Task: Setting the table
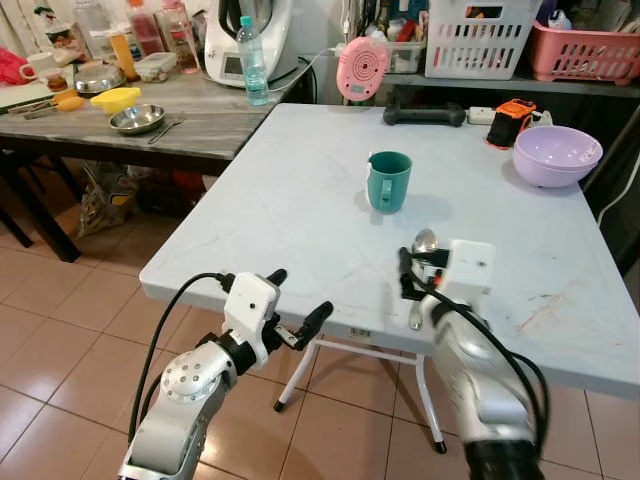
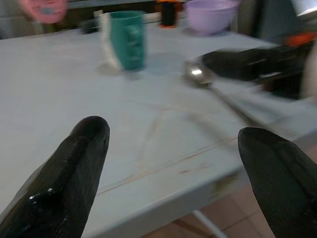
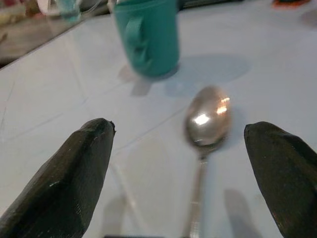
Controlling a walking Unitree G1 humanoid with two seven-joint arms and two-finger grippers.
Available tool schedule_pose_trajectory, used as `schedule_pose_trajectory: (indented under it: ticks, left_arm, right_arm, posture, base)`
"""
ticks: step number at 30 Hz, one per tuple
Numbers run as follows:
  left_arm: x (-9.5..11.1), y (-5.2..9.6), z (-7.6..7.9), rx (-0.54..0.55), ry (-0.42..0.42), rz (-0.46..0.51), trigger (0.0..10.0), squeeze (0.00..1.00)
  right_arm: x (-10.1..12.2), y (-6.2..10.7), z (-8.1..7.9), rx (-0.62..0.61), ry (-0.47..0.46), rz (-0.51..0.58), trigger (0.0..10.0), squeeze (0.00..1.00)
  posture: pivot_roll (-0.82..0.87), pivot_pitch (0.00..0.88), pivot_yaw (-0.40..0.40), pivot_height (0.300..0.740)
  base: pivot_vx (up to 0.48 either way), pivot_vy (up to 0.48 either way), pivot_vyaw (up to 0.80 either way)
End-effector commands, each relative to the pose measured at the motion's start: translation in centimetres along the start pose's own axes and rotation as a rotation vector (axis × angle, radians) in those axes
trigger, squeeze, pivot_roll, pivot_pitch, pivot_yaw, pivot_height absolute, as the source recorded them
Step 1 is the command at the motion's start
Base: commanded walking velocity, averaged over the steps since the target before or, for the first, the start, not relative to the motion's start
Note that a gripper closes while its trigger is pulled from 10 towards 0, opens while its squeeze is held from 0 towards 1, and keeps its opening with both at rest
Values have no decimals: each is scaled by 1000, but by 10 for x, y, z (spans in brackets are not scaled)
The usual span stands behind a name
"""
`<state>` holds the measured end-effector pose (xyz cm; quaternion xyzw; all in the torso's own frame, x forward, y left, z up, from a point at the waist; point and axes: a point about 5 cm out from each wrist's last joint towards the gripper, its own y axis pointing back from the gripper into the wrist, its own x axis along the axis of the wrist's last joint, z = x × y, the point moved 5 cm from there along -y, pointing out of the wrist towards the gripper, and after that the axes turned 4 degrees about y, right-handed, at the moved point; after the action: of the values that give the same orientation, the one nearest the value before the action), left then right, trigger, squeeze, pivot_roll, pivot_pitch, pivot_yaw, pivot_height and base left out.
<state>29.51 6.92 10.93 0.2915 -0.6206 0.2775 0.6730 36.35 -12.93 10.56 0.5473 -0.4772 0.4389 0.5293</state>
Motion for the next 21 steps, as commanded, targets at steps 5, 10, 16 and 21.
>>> schedule_pose_trajectory:
  ticks: [5, 10, 16, 21]
  left_arm:
    - [3, 1, 12, -95, 27, -15, 10000, 0]
    - [4, -3, 14, -123, 30, -17, 10000, 0]
    - [3, -5, 15, -139, 42, -24, 10000, 0]
    - [0, 0, 16, -147, 52, -32, 10000, 0]
  right_arm:
    - [-9, -19, -7, -80, -66, -117, 10000, 0]
    - [2, -26, -8, -118, -39, -87, 10000, 0]
    - [-5, -32, -3, -159, -38, -135, 10000, 0]
    - [-22, -32, 6, -204, -86, -212, 10000, 0]
  posture:
    - [-29, 41, 73, 740]
    - [-32, 41, 69, 740]
    - [-36, 40, 66, 740]
    - [-38, 40, 66, 740]
  base:
    - [0, 0, 0]
    - [0, 0, 0]
    - [0, 0, 0]
    - [0, 0, 0]
